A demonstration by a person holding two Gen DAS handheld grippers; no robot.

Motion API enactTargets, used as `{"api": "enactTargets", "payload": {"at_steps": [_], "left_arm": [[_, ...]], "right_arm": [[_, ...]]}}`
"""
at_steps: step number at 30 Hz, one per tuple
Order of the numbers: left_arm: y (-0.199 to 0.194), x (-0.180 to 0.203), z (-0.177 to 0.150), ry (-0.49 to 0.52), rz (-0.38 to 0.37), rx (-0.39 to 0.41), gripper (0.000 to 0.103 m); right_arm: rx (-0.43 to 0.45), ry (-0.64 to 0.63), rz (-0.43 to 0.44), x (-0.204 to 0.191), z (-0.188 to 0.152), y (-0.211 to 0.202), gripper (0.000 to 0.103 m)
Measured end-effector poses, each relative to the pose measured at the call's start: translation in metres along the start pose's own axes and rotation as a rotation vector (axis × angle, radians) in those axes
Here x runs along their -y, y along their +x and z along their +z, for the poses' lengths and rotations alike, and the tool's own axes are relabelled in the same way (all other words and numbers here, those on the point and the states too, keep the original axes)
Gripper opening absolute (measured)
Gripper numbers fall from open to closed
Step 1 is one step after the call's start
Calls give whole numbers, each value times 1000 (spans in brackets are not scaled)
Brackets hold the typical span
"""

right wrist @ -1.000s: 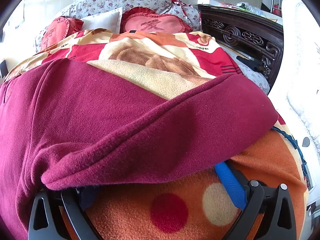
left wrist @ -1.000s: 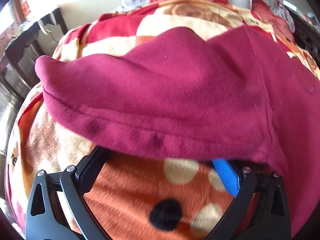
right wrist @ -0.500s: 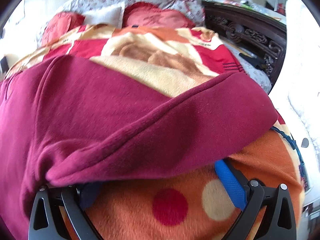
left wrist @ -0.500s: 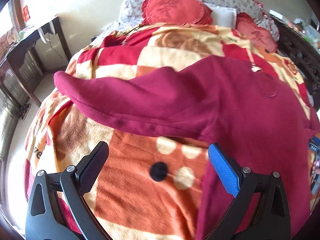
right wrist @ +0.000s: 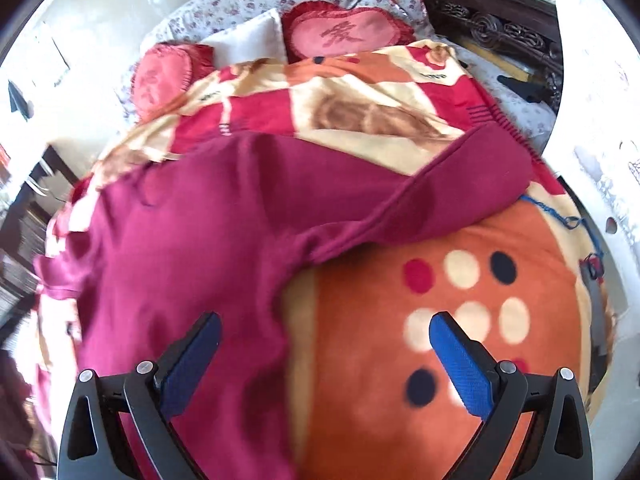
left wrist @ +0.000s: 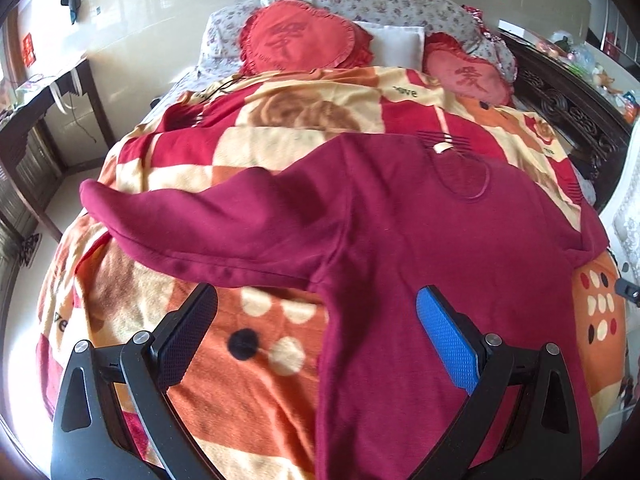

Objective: Fold small clothes

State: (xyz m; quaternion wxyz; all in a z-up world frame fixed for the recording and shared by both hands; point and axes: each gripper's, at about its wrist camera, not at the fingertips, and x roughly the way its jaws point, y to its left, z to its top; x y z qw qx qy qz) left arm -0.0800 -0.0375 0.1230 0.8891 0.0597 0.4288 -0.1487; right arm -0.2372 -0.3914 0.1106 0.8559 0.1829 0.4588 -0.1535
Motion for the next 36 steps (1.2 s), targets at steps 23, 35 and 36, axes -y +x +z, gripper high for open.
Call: {"api": "enactTargets", "payload": {"at_steps": [23, 35, 36], "left_arm": [[-21, 12, 16, 5, -18, 32, 100], [-14, 12, 18, 8, -14, 26, 100], [-13, 12, 18, 6, -15, 25, 100]], "right_arm": [[70, -149, 204, -163, 7, -49, 103], [171, -234, 96, -185, 15, -28, 103], [170, -237, 86, -186, 15, -26, 103]]}}
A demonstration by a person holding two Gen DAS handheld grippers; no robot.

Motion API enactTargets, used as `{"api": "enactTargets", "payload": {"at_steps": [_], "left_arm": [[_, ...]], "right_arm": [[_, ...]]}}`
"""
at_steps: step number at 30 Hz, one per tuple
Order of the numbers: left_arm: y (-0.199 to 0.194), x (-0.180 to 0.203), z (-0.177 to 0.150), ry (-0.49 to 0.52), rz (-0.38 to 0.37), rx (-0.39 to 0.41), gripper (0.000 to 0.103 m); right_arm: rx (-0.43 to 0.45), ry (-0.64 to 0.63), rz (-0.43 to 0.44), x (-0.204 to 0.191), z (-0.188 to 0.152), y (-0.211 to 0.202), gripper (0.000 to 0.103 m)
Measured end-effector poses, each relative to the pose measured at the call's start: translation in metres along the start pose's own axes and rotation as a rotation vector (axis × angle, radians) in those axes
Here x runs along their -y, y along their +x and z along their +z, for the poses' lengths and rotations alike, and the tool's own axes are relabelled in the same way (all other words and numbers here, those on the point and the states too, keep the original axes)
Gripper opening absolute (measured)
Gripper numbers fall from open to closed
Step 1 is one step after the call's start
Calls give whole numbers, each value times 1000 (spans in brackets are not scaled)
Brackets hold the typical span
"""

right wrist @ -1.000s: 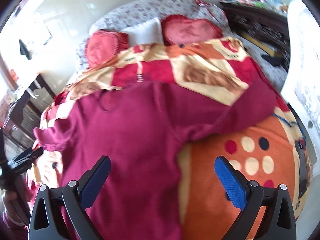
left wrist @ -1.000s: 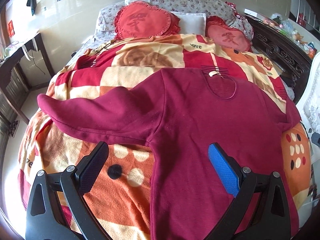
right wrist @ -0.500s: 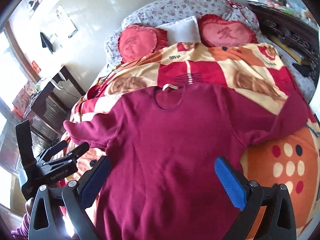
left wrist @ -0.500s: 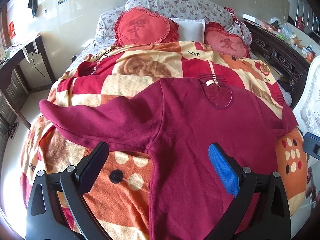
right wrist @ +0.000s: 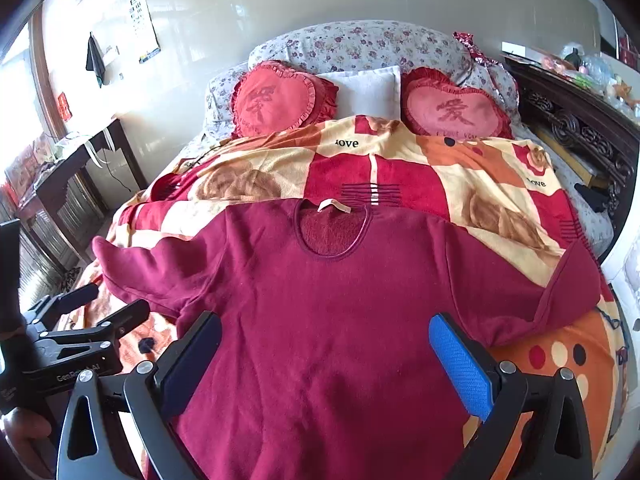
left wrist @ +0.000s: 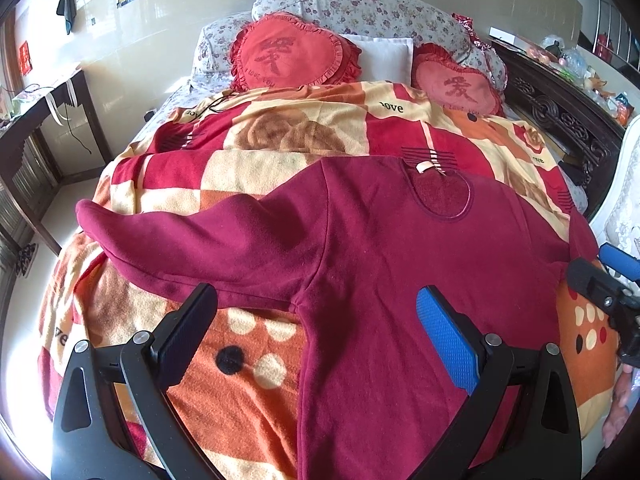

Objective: Fold small clothes

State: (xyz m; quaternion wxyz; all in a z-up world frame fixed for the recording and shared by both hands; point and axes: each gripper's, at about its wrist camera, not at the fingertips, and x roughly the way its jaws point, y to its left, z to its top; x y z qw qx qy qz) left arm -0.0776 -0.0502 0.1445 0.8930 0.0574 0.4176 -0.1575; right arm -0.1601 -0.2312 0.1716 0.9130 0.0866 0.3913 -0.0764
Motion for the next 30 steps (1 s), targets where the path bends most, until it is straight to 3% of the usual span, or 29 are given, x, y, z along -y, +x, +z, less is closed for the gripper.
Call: {"api": "enactTargets", "payload": {"at_steps": [13, 30], "left_arm": [[25, 3, 1, -17, 11, -16, 100], [49, -8, 2, -33, 37, -45, 100]], "right_arm": [[-76, 3, -21, 0, -11, 37, 103], [-106, -3, -25, -12, -10, 74, 103]]}}
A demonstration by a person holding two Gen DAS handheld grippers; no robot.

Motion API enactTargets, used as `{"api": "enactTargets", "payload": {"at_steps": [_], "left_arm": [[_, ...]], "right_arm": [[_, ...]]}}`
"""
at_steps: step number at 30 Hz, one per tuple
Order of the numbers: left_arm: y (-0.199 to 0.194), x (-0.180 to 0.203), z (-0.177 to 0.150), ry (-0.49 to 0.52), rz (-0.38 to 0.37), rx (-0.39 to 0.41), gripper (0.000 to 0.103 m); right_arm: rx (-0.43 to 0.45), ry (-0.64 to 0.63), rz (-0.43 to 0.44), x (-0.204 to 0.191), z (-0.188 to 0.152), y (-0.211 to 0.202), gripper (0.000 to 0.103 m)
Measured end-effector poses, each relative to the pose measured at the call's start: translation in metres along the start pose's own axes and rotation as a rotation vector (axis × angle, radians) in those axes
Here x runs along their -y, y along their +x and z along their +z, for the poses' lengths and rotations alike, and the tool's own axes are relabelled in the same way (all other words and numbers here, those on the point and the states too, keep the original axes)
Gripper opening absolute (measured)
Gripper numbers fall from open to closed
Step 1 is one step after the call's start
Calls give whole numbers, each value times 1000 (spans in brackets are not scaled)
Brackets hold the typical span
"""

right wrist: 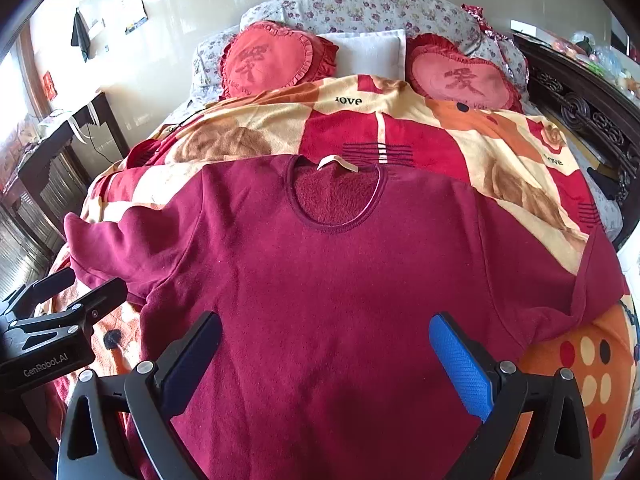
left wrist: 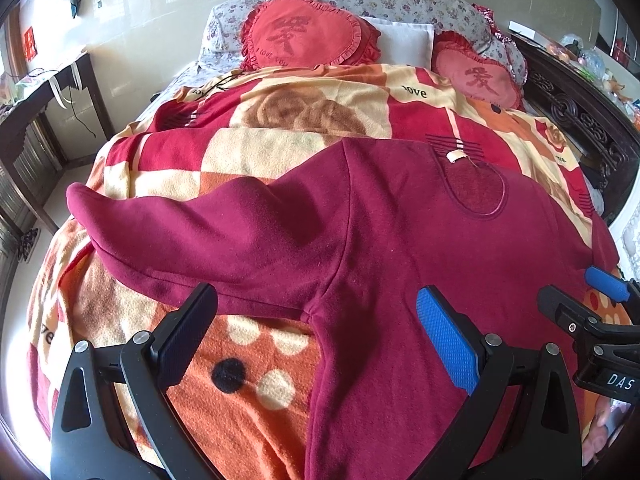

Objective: Fold small clothes

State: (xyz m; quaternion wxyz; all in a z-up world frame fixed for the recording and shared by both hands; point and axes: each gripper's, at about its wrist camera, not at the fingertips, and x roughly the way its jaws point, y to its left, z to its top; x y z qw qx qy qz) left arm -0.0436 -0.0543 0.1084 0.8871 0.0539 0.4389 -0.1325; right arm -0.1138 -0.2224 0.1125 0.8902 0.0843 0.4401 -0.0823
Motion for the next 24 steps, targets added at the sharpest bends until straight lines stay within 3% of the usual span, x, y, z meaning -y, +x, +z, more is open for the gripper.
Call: {"api": "enactTargets", "payload": {"at_steps": [24], "left_arm": [[19, -14, 4, -26, 17, -26, 100]], "right_arm": [[-37, -16, 38, -16, 4, 22, 103]]}}
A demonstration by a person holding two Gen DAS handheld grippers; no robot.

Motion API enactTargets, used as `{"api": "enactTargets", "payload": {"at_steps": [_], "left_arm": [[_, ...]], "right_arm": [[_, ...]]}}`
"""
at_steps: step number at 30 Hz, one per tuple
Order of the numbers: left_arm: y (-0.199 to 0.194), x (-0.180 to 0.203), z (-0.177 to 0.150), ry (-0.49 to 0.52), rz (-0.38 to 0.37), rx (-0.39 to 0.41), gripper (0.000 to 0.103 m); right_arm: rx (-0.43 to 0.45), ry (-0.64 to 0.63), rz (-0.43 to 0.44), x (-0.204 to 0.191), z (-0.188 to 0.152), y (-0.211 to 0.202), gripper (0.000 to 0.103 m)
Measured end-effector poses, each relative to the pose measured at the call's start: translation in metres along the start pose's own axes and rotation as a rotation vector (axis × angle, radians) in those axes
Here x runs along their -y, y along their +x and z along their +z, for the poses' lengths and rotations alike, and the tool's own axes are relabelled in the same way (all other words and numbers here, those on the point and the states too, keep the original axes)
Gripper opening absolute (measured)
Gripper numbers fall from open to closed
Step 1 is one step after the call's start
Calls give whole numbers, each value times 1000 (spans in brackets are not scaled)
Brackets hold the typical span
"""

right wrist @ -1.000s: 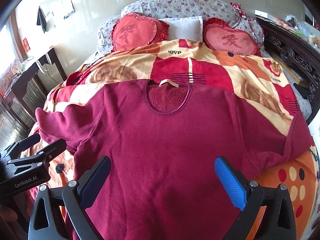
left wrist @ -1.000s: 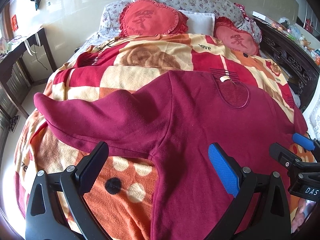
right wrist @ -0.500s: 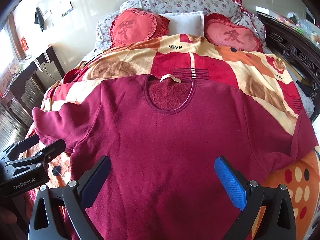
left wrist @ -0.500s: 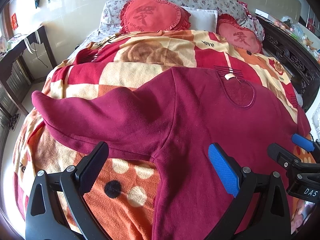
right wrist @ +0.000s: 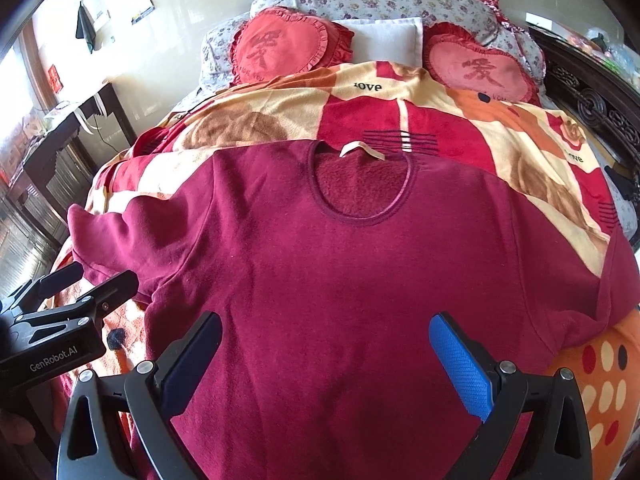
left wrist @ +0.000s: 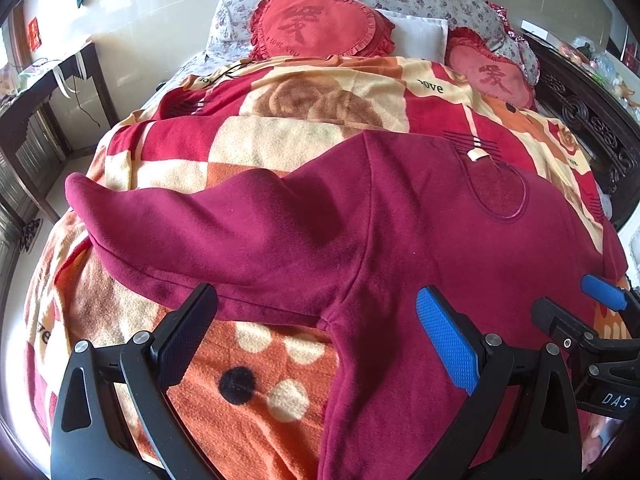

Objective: Fold small clothes

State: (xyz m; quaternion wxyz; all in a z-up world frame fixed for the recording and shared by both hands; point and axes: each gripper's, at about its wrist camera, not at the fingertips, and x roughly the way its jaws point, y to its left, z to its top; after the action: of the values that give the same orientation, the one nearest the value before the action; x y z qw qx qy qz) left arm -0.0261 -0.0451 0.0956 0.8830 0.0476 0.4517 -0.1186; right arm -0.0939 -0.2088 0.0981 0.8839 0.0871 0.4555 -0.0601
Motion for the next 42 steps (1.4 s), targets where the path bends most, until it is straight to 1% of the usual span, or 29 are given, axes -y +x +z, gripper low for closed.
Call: {"api": "enactTargets", "payload": {"at_steps": [6, 10, 12, 14, 18, 22, 23, 26, 28, 30, 31, 32, 34, 35, 36, 37, 39, 40, 41, 42], "left_arm": [[7, -12, 1, -26, 4, -15, 100], [12, -33, 4, -71, -8, -30, 100], [14, -49, 6, -105, -9, -33, 100], [17, -71, 9, -145, -2, -36, 100], [22, -123, 15, -233, 34, -32, 100], [30, -188, 20, -358, 77, -26, 100], [31, -203, 21, -388, 93, -22, 98], [37, -248, 25, -478, 135, 3, 97], [46, -270, 29, -522, 139, 2, 92], [56, -284, 33, -544, 126, -7, 87], [62, -290, 34, -554, 116, -19, 84], [71, -295, 35, -564, 100, -38, 78], [87, -301, 37, -576, 71, -72, 72], [95, -303, 38, -581, 64, -85, 63], [100, -303, 39, -579, 60, -91, 52], [103, -301, 41, -575, 61, -90, 46], [99, -296, 44, -560, 57, -76, 19], [92, -290, 47, -542, 68, -60, 16], [84, -283, 50, -517, 95, -39, 14], [72, -272, 54, -473, 122, -8, 13]], "right_arm": [[-19, -5, 20, -8, 1, 9, 103], [-40, -21, 33, -17, 3, 18, 103], [-46, -24, 41, -20, 3, 21, 103], [-51, -28, 51, -23, 4, 24, 103], [-58, -29, 67, -29, 6, 29, 103], [-72, -31, 85, -36, 8, 35, 103], [-78, -31, 91, -37, 9, 37, 103], [-92, -36, 103, -42, 9, 42, 103], [-101, -40, 108, -45, 9, 45, 103], [-111, -42, 115, -47, 9, 48, 103], [-115, -43, 117, -49, 9, 50, 103], [-118, -43, 117, -49, 9, 51, 103], [-127, -44, 121, -51, 9, 54, 103], [-130, -43, 123, -52, 9, 55, 103], [-134, -42, 125, -52, 9, 56, 103], [-139, -41, 127, -52, 9, 57, 103], [-144, -39, 130, -52, 8, 59, 103], [-144, -39, 130, -51, 8, 58, 103], [-143, -38, 131, -50, 8, 58, 103], [-142, -35, 132, -49, 8, 57, 103]]}}
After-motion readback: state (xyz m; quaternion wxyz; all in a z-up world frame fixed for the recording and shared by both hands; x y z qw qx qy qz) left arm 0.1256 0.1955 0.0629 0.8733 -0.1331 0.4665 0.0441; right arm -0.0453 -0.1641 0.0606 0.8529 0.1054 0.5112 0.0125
